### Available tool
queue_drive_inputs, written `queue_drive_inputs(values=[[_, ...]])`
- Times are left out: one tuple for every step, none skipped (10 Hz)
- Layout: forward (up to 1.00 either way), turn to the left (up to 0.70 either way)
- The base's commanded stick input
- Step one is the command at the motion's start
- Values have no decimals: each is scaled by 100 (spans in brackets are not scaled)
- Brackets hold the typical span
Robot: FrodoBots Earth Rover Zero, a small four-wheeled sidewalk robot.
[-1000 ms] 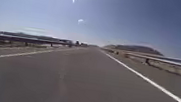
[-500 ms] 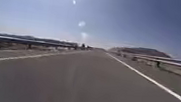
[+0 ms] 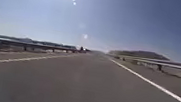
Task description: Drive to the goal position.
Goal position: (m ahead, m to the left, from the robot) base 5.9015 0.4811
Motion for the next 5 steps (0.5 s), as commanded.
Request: queue_drive_inputs(values=[[100,0],[100,0],[100,0],[100,0],[100,0]])
